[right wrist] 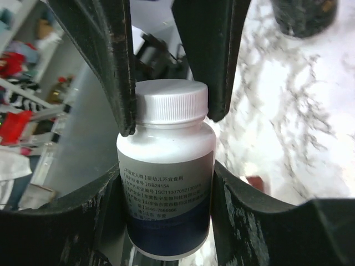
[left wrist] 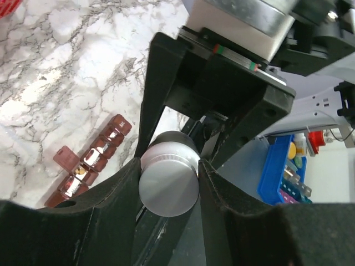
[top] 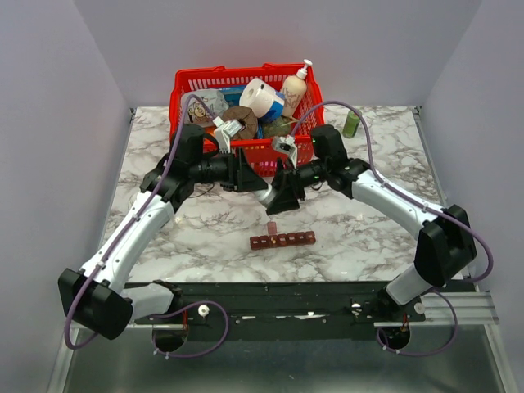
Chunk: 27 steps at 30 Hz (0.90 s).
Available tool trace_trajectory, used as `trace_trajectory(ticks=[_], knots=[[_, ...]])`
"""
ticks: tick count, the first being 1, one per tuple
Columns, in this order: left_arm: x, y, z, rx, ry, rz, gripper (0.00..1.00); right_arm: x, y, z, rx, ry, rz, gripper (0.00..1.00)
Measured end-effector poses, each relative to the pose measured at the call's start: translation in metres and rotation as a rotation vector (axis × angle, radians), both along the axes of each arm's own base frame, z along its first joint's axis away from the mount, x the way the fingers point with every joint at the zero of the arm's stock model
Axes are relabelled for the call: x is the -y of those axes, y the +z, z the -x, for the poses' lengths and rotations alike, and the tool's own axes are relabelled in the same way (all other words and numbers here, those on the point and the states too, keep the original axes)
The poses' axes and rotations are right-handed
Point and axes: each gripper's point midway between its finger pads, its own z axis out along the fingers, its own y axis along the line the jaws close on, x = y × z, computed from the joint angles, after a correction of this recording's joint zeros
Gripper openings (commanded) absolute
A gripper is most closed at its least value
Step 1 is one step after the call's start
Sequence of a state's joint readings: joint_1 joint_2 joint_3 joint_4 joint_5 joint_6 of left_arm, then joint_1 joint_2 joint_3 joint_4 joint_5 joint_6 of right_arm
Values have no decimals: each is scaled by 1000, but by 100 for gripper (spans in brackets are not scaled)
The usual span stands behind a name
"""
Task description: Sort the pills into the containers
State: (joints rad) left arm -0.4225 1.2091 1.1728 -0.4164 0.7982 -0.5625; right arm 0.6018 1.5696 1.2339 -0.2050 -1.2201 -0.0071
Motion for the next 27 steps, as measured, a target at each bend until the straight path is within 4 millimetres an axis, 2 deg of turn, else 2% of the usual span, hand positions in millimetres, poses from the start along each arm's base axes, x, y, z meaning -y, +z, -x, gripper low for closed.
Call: trace_trajectory(ticks=[1, 10, 13, 16, 19, 23, 27], knots=[[0, 1, 1, 5, -9, 6, 57, 0, 1, 2, -23, 16, -16, 8], [11, 10, 17, -2, -146, 83, 67, 2, 19, 25, -182, 136, -123, 8], [12, 14, 19, 1, -163, 99, 80, 2, 26, 26, -178, 157, -139, 8], [12, 16, 19, 0, -159, 105, 87, 2, 31, 27, -155, 164, -155, 8], [8, 18, 12, -9, -131, 111, 99, 3, 31, 27, -133, 163, -156, 8], [0, 25, 1, -7, -65, 121, 99, 1, 34, 22, -62, 138, -157, 8], [-3, 36, -3, 19, -31, 135, 99, 1, 36, 18, 5, 101, -156, 8]])
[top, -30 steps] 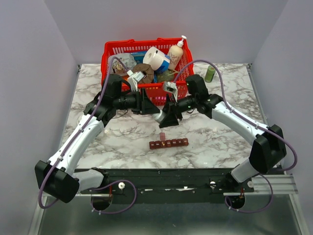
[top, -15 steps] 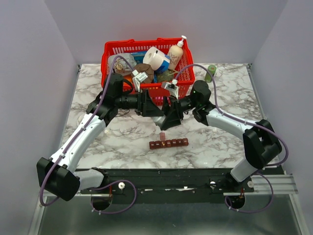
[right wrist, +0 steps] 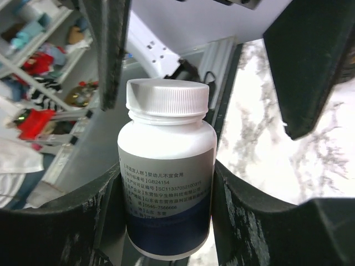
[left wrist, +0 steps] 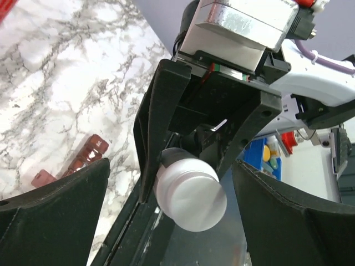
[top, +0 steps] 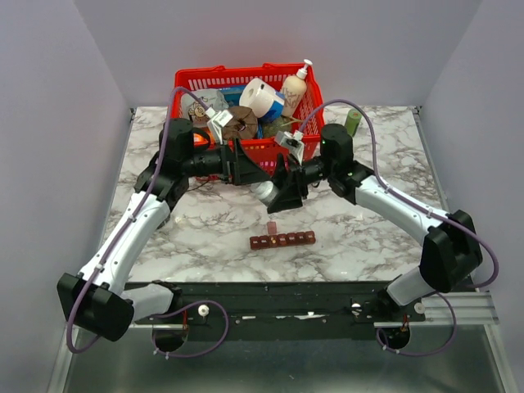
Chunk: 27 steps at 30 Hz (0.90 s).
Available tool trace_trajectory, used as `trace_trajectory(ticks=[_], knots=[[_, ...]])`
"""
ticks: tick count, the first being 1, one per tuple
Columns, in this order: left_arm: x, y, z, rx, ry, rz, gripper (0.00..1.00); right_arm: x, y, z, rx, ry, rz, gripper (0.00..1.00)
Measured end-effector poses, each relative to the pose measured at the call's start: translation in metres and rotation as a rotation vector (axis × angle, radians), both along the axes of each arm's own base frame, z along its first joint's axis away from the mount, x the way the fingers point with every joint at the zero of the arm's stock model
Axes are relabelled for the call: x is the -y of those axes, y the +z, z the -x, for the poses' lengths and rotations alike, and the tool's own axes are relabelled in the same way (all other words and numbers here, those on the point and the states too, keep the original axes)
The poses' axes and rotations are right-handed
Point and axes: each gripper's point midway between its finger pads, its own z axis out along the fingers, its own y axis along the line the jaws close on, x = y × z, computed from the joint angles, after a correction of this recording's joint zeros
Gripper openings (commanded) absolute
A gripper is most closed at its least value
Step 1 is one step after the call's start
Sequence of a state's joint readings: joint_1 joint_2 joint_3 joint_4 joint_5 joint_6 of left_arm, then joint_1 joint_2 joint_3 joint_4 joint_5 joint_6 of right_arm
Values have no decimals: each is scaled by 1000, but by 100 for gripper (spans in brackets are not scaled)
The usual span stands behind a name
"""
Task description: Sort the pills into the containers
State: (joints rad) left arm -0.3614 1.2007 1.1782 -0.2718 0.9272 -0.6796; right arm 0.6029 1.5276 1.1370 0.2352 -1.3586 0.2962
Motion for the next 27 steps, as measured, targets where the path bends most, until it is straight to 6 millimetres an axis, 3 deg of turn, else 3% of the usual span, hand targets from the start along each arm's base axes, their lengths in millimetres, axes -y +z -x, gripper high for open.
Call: trace_trajectory(ticks=[11, 18, 27], knots=[[-25, 31, -7, 82, 182, 31, 97, 5, -15, -31, 240, -211, 101, 8], [-29, 14, -14, 53, 238, -8, 93, 10, -23, -45, 425, -305, 176, 8], [-10, -19, -13, -27, 155, -46, 83, 9, -27, -51, 586, -342, 228, 8]])
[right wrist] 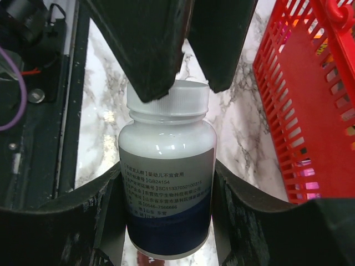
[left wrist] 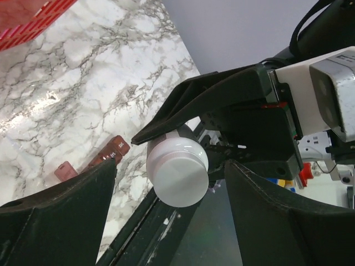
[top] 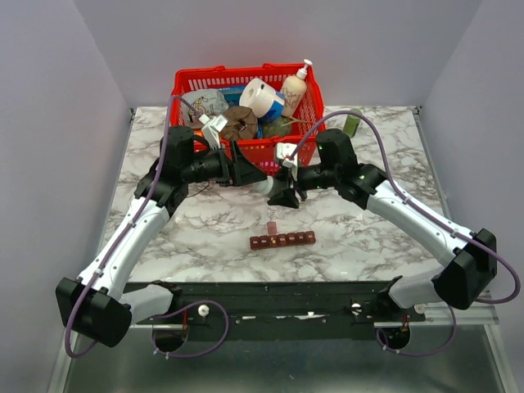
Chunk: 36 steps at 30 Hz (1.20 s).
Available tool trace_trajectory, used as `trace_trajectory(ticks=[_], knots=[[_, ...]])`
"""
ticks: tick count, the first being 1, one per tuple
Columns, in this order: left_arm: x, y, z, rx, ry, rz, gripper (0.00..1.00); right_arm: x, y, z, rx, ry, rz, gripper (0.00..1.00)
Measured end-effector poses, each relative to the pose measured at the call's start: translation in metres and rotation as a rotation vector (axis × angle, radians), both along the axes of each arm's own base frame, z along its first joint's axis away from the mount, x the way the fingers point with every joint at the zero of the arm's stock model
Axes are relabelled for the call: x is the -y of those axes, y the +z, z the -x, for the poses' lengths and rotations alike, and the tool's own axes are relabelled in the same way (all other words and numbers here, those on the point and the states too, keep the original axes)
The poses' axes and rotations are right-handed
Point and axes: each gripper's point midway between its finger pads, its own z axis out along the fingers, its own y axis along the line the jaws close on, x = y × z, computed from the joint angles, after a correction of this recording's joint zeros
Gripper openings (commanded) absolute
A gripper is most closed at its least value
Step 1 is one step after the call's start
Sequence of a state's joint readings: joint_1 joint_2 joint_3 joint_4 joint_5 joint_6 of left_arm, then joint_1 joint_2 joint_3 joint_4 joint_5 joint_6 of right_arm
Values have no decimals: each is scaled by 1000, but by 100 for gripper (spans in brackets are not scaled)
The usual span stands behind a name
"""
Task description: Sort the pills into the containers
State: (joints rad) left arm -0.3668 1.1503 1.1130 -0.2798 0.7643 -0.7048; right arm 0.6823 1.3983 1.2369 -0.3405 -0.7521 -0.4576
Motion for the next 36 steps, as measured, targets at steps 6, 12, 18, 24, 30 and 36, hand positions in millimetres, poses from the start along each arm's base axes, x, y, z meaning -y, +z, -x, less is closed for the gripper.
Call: trace_trajectory(ticks=[6, 12, 18, 24, 30, 36], knots=[[6, -6, 3, -24, -28, -2, 67, 1, -2, -7, 61, -28, 29, 8], [8, -9, 3, -34, -35, -6, 59, 2, -3, -10, 80, -37, 40, 8], [10, -12, 3, -42, -47, -8, 43, 2, -4, -10, 81, -41, 45, 8], [12, -17, 5, -37, -85, -27, 42, 4, -9, -8, 63, -42, 61, 8], [14, -20, 8, -31, -118, -49, 41, 6, -12, -4, 48, -38, 73, 8], [15, -25, 11, -37, -160, -58, 40, 7, -16, 0, 18, -33, 83, 8]])
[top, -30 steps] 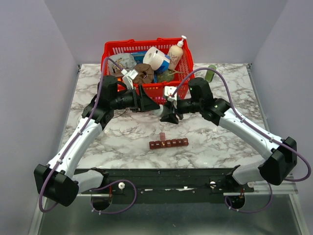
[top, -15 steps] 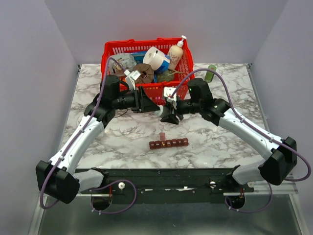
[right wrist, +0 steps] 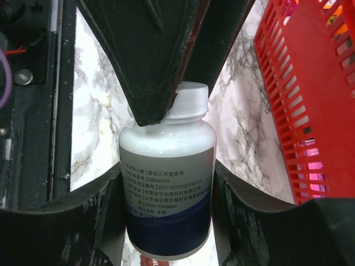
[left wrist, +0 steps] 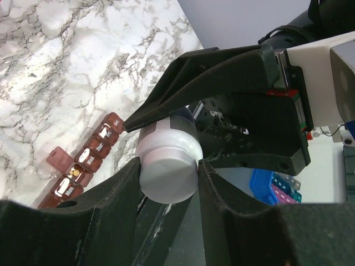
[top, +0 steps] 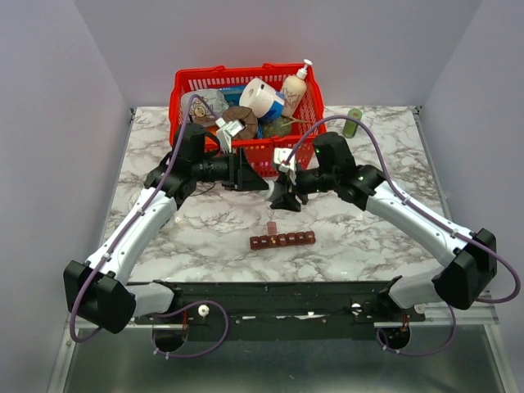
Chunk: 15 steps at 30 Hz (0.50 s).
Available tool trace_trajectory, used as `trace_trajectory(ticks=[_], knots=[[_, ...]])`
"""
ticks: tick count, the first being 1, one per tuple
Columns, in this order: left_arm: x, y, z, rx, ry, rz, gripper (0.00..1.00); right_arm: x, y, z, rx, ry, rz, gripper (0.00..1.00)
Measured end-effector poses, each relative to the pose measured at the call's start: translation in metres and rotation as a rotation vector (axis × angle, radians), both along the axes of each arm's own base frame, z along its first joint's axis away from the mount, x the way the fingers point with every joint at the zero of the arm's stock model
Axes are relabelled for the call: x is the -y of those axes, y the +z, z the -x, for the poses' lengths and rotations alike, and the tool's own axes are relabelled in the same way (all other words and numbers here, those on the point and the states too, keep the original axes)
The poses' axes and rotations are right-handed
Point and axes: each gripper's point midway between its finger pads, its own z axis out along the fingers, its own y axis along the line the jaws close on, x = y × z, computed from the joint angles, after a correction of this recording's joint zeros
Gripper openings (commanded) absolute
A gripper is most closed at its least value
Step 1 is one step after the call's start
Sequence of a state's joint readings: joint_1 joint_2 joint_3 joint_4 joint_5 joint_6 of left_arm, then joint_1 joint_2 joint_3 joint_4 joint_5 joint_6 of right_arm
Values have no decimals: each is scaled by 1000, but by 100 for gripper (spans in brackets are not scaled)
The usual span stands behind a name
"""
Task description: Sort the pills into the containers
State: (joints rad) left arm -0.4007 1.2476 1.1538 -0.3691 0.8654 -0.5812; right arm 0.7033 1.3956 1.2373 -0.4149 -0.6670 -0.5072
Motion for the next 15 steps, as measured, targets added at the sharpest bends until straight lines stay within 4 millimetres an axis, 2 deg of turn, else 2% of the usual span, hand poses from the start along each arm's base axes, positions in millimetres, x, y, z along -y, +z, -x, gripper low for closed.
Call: trace_trajectory(ticks=[4, 12, 15], knots=[[0, -1, 6, 17, -39, -4, 39, -2, -2, 9, -68, 20, -14, 8], [-5, -4, 24, 74, -138, -17, 40, -11, -8, 38, -354, 117, -63, 8], [-6, 0, 32, 107, -177, -5, 40, -13, -4, 49, -459, 159, -90, 8]])
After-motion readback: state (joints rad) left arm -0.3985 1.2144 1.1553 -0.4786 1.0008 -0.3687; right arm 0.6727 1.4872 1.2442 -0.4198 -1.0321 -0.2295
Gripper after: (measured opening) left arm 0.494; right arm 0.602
